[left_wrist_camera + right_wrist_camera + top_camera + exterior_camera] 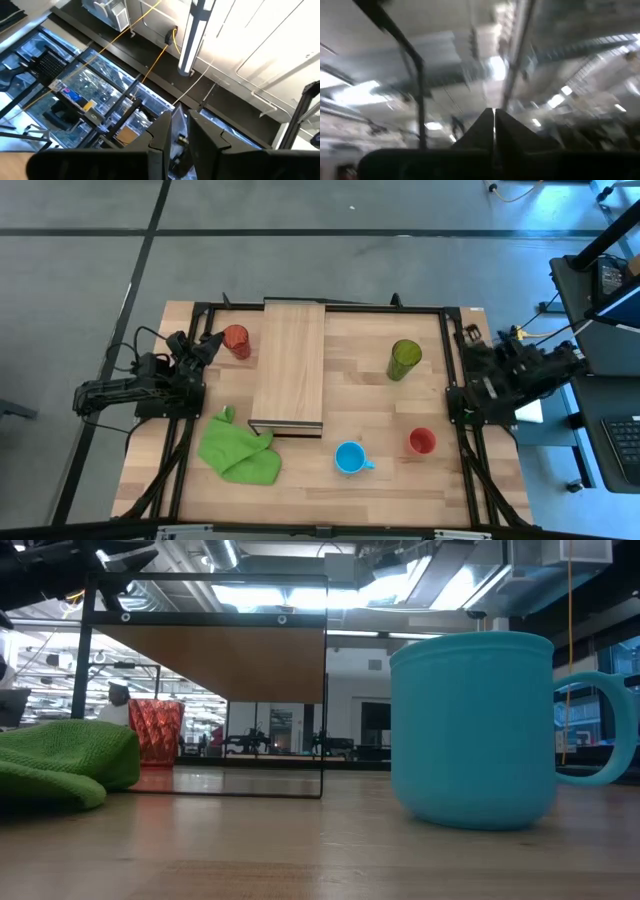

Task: Stack small to large cups/mugs on shelf
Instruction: Put the green cup on the shelf

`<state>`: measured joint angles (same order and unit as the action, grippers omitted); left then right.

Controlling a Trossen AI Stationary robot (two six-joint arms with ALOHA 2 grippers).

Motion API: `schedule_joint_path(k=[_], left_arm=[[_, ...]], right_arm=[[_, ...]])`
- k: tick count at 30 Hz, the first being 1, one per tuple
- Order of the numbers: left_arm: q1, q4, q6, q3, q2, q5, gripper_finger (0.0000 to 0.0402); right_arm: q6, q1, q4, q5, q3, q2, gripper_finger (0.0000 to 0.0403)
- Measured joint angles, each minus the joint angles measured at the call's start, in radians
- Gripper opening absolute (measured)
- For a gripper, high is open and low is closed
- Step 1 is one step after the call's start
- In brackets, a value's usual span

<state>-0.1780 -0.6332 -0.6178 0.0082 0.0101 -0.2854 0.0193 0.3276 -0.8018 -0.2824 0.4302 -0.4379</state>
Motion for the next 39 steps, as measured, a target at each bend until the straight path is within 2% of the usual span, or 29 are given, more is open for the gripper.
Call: schedule_joint_path(k=[3, 8, 11, 14, 16, 18, 22, 25, 28, 32, 35, 39], left_arm=[[0.0, 0.02, 0.0, 0.0, 0.0, 0.001, 0.0055], [0.0, 0.079, 0.001, 0.0, 0.0, 0.002, 0.0055], [0.0, 0.08, -0.001, 0.0, 0.0, 0.009, 0.0055], [0.0, 0.08, -0.005, 0.0, 0.0, 0.028, 0.0055], [0.0, 0.08, -0.006, 0.0, 0.0, 0.051, 0.0055], [0.0, 0.08, -0.006, 0.0, 0.0, 0.075, 0.0055], [0.0, 0.08, -0.007, 0.0, 0.0, 0.108, 0.0055], [0.0, 0.081, -0.007, 0.0, 0.0, 0.12, 0.0055], [0.0, 0.082, -0.007, 0.0, 0.0, 0.12, 0.0055], [0.0, 0.082, -0.008, 0.0, 0.0, 0.148, 0.0055], [0.0, 0.083, -0.008, 0.0, 0.0, 0.187, 0.0055], [0.0, 0.083, -0.008, 0.0, 0.0, 0.211, 0.0055]], right_arm=[[-0.032, -0.016, 0.321, -0.129, 0.219, -0.094, 0.0034], [0.025, -0.071, 0.66, -0.384, 0.564, -0.255, 0.0041], [-0.165, -0.118, 1.042, -0.53, 0.77, -0.316, 0.0041], [-0.396, -0.178, 1.423, -0.588, 0.922, -0.369, 0.0042], [-0.538, -0.216, 1.614, -0.556, 0.976, -0.397, 0.0042], [-0.654, -0.263, 1.749, -0.467, 0.99, -0.426, 0.0042], [-0.771, -0.354, 1.829, -0.289, 0.974, -0.507, 0.0046], [-0.768, -0.409, 1.839, -0.256, 0.976, -0.586, 0.0069], [-0.731, -0.482, 1.857, -0.244, 0.998, -0.646, 0.0111], [-0.724, -0.648, 1.997, -0.176, 1.029, -0.706, 0.0175], [-0.715, -0.822, 2.115, -0.046, 1.033, -0.733, 0.0203], [-0.645, -0.994, 2.185, 0.168, 1.033, -0.783, 0.021]])
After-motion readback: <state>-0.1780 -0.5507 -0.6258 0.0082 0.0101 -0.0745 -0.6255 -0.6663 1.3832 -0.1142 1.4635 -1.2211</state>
